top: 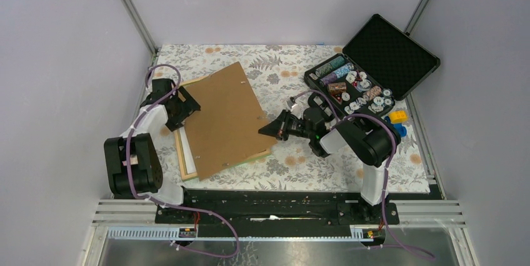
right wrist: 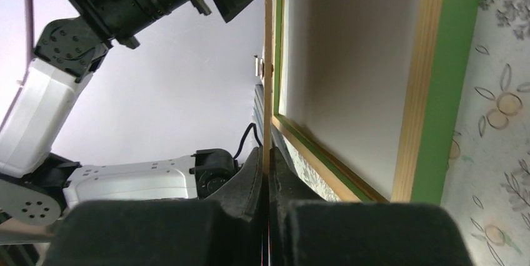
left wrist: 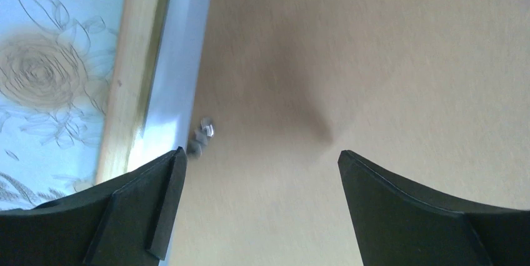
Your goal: Put the photo into the frame
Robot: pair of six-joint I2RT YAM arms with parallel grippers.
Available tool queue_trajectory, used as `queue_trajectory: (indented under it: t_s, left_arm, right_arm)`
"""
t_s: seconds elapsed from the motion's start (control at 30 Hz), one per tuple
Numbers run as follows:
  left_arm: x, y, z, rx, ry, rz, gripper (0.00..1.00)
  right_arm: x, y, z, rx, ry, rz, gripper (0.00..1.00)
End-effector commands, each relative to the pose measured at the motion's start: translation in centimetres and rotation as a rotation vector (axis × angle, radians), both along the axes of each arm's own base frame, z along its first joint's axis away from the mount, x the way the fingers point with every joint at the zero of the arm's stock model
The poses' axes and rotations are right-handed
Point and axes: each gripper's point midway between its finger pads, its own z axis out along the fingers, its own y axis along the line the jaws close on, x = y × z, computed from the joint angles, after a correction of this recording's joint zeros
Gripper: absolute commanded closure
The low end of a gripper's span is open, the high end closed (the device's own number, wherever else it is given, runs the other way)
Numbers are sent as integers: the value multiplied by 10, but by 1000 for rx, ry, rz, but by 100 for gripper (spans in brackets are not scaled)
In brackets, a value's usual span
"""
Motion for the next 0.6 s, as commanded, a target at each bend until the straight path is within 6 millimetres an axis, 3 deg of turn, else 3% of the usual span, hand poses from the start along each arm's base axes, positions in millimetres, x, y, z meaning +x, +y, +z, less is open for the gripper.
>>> queue_trajectory:
  t_s: [0.0,0.17,0.43,0.57]
  left_arm:
    - [-8,-11,29,0,-17,-43,1]
    - [-7,5,36,-29,-44,-36,1]
    - [0,57,50,-41,-122,160,1]
    - [-2,76,30,-48,-102,266,1]
  right_arm:
    - [6,25,34,32,-193,-7,100]
    - [13,30,28,17,-194,-24,100]
    - [19,44,19,5,-194,-35,100]
    - [24,46,17,3,-199,-58,100]
